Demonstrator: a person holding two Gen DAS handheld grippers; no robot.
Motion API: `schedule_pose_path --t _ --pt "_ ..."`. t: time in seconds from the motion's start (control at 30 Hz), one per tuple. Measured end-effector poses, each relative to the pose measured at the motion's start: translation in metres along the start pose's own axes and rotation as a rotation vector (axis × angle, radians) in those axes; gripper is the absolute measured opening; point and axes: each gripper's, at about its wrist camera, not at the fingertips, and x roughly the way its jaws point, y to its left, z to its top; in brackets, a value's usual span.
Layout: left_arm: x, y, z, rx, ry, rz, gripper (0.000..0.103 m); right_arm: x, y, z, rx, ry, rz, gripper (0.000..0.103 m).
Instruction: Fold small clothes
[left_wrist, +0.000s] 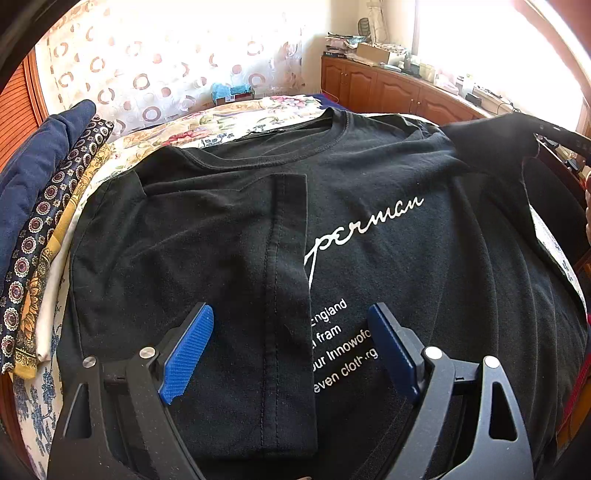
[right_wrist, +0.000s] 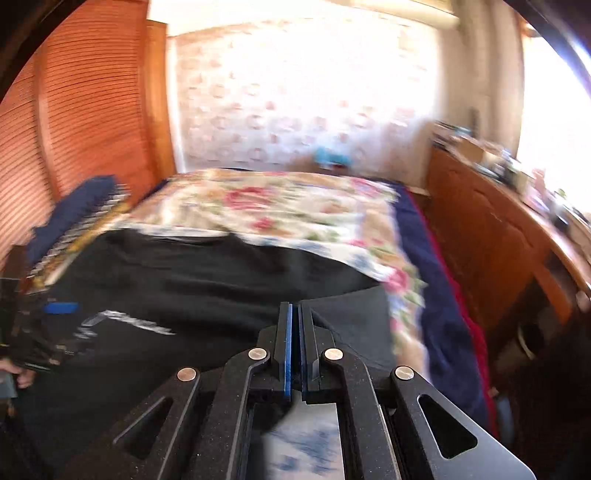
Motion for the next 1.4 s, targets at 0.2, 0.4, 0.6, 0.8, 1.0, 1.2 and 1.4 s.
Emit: schedule_pose_path --t 0.2,0.4,0.6,0.8,1.0,1.2,1.4 --pt "0.000 0.000 0.000 0.000 0.000 0.000 0.086 0.007 0.023 -0.023 -0.033 0.072 0.105 0.003" --pt "0.000 0.000 0.000 0.000 0.000 0.000 0.086 0.004 -0.012 -0.034 0.026 0.100 0.038 0.043" --pt "0.000 0.000 0.000 0.000 0.000 0.000 0.086 0.013 -0.032 -0.035 0.119 0.152 -0.045 0.043" --pt "0.000 0.000 0.000 0.001 0.000 0.000 0.086 0.049 -0.042 -0.034 0.174 0.224 -0.091 0.043" --pt "-0.001 0.001 0.000 0.000 -0.001 -0.003 0.086 0.057 -0.022 -0.026 0.072 0.243 -0.086 0.004" --pt "-0.025 0.018 -0.003 -0.048 -0.068 -0.026 0.086 0.050 0.005 0.025 0.007 0.159 -0.024 0.003" --pt "-0.060 0.044 0.003 -0.098 -0.156 -0.024 0.086 0.070 0.069 0.079 -0.115 0.115 0.087 0.003"
